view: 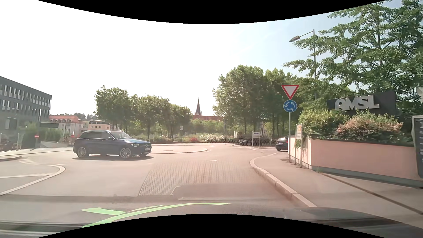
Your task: Follow the waypoints while adhering to traffic rules and regulations
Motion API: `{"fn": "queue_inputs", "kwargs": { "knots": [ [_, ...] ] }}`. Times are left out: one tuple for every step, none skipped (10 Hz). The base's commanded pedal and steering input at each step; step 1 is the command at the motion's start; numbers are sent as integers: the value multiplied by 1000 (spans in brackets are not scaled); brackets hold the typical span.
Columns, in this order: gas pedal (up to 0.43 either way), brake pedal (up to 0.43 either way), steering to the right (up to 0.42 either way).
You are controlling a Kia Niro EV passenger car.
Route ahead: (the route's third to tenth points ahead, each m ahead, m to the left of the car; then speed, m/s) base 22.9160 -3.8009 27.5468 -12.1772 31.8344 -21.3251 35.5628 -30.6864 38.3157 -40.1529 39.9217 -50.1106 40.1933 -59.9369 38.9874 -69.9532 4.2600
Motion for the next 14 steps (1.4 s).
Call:
{"fn": "queue_inputs", "kwargs": {
  "knots": [
    [0,189,1],
    [0,189,2],
    [0,189,2],
    [0,189,2],
    [0,189,2],
    [0,189,2],
    [0,189,2],
    [0,189,2],
    [0,195,2],
    [0,189,2],
    [0,189,2],
    [0,183,2],
    [0,183,2],
    [0,183,2]
  ]
}}
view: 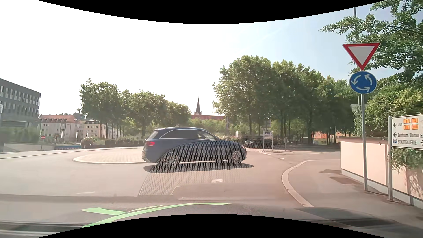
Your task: Follow the waypoints while adhering to traffic rules and regulations
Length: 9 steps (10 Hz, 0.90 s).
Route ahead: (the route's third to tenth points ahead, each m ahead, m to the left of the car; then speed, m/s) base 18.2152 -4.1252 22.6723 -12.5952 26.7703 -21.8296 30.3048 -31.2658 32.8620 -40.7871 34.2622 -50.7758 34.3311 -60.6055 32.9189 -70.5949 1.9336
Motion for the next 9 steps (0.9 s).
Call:
{"fn": "queue_inputs", "kwargs": {
  "knots": [
    [0,134,2],
    [0,0,2],
    [0,0,2],
    [0,0,2],
    [0,0,2],
    [118,0,2],
    [228,0,4],
    [260,0,5],
    [268,0,7]
  ]
}}
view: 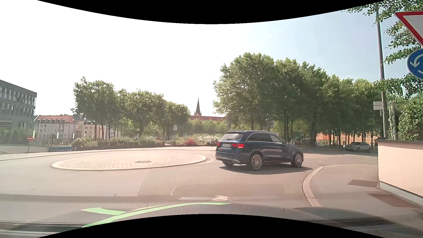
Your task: Follow the waypoints while adhering to traffic rules and regulations
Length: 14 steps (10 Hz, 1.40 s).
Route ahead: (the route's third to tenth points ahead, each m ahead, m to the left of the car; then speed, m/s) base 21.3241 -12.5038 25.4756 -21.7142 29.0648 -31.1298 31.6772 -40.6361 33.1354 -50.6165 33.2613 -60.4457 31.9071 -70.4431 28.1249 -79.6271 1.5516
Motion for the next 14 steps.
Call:
{"fn": "queue_inputs", "kwargs": {
  "knots": [
    [299,0,8],
    [319,0,10],
    [319,0,14],
    [311,0,20],
    [311,0,25],
    [287,0,34],
    [280,0,46],
    [280,0,56],
    [268,0,63],
    [268,0,72],
    [240,0,82],
    [220,0,90],
    [189,0,104],
    [189,0,114]
  ]
}}
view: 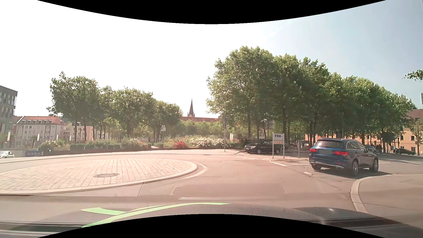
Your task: Follow the waypoints while adhering to traffic rules and regulations
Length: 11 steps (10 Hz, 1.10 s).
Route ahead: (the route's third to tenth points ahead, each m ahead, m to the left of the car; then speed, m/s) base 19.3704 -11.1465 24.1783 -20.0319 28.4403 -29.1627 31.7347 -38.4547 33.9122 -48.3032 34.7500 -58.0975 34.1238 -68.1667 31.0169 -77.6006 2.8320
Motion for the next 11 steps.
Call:
{"fn": "queue_inputs", "kwargs": {
  "knots": [
    [177,0,121],
    [150,0,135],
    [138,0,147],
    [118,0,155],
    [118,0,163],
    [118,0,184],
    [118,0,206],
    [118,0,226],
    [118,0,249],
    [118,0,272],
    [118,0,298]
  ]
}}
